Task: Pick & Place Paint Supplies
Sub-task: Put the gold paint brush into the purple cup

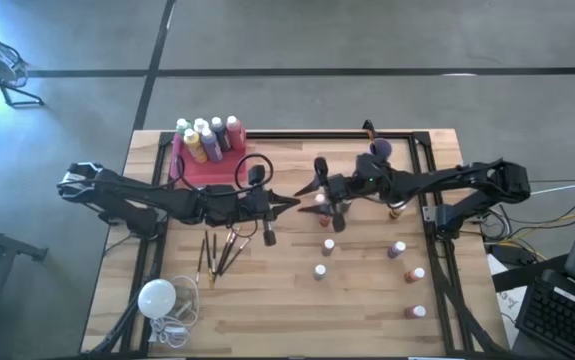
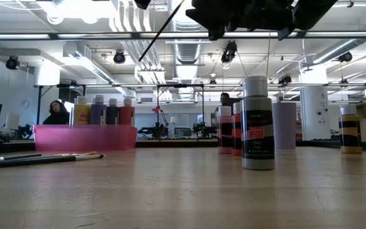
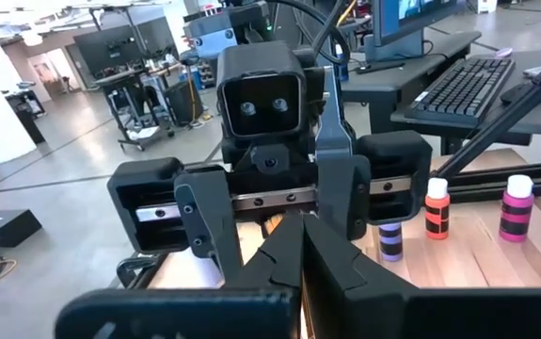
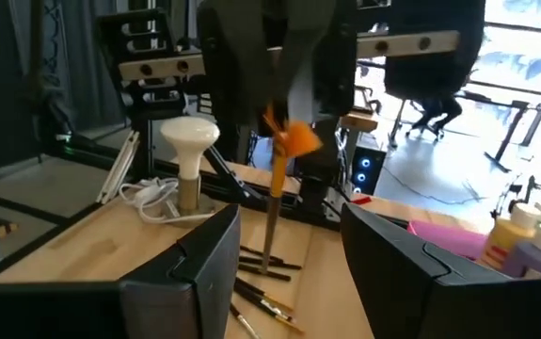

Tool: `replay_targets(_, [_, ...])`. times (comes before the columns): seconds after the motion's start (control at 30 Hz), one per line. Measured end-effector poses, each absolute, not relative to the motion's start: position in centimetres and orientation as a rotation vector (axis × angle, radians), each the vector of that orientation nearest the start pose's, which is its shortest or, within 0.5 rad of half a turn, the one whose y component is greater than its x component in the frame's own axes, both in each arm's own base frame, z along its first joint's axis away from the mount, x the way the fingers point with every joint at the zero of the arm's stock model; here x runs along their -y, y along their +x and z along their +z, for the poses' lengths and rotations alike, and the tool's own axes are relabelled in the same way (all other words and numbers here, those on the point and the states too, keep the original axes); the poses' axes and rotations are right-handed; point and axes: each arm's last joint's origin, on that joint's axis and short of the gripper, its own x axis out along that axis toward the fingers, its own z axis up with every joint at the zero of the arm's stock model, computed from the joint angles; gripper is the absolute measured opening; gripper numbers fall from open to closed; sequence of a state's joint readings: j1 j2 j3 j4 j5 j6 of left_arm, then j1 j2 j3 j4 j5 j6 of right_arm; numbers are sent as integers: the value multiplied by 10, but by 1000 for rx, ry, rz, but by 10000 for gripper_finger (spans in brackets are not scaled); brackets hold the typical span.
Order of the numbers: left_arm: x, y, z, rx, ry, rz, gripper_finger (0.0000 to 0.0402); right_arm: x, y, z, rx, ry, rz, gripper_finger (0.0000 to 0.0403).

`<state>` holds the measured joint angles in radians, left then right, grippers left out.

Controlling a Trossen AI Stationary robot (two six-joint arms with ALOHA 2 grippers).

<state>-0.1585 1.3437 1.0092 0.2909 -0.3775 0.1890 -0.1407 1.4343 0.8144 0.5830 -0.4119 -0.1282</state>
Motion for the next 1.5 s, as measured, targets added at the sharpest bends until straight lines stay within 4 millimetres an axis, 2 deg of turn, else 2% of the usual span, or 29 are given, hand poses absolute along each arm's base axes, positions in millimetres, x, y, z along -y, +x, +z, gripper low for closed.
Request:
replay_targets(0.2, [38,304,333,-62,200,213,3,23,319,272,1,-143,306,170])
replay_targets(0.53, [39,304,333,-61,195,190,3,16,325,273,44,-188,324,117])
replay_targets(0.67, [39,304,333,-61,195,189,3,16,329,270,64,-193,319,89])
replay_targets(0.9, [39,304,331,-74,197,184,3,17,330,268,57,-192,300,18])
replay_targets(1.1, [39,304,331,-76,160,185,8,17,330,268,54,-189,300,15])
replay_targets(1.23, [39,304,330,-85,157,187,38,17,330,267,44,-186,301,14])
replay_targets(1.5, [36,296,336,-98,235,239,148,20,329,265,-6,-193,231,14])
